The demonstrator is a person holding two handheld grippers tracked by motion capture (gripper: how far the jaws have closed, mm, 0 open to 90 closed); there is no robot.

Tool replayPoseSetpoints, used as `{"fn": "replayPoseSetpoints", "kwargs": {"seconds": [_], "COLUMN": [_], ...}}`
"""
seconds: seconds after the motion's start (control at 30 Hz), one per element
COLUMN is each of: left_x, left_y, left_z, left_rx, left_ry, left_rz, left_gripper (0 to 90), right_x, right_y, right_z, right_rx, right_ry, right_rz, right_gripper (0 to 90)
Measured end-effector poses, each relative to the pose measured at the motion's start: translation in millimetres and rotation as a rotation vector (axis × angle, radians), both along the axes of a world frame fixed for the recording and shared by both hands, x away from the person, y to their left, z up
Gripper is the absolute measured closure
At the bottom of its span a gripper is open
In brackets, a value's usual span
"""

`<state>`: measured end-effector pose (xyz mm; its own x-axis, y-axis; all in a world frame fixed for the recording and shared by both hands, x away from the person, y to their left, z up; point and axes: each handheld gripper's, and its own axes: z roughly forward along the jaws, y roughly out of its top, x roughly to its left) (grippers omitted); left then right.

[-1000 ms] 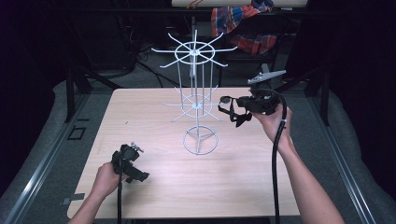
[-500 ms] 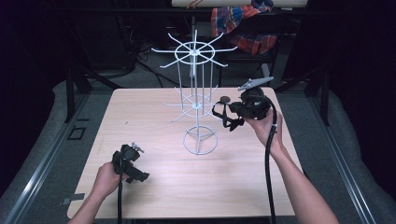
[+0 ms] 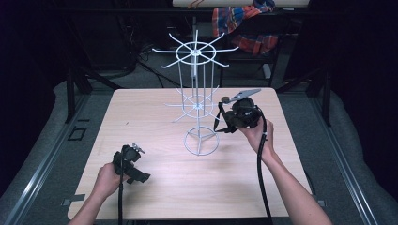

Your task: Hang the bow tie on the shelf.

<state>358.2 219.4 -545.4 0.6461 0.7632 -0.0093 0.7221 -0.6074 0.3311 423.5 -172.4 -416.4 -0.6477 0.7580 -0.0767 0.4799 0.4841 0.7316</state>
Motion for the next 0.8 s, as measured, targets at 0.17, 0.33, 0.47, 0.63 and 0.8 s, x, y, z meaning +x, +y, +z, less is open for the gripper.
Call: {"fn": "replayPoseSetpoints", "kwargs": {"seconds": [0.17,0.33,0.47,0.63,0.8], "left_x": [0.0,-0.2,-0.3,-0.5,-0.3], "left_y": [-0.5,-1.1,-1.1,-2.2,-4.0], "left_z": [0.1,0.2,0.6,0.5,0.1], "left_rx": [0.003,0.006,0.008,0.007,0.009], "left_ry": [0.003,-0.002,0.0,-0.003,-0.002], "left_rz": [-0.002,-0.006,-0.012,-0.012,-0.02], "left_gripper": [0.0,0.0,0.0,0.0,0.0], "right_x": [3.7,5.3,5.2,5.1,5.1], "right_y": [-0.4,0.3,1.7,3.3,2.5], "right_z": [-9.6,-17.2,-24.3,-31.3,-32.7], "right_rx": [0.038,0.061,0.067,0.054,0.066], "right_ry": [0.018,0.04,0.062,0.078,0.099], "right_rz": [-0.001,0.004,0.02,0.036,0.042], "right_gripper": [79.0,78.9,78.7,78.3,77.6]}}
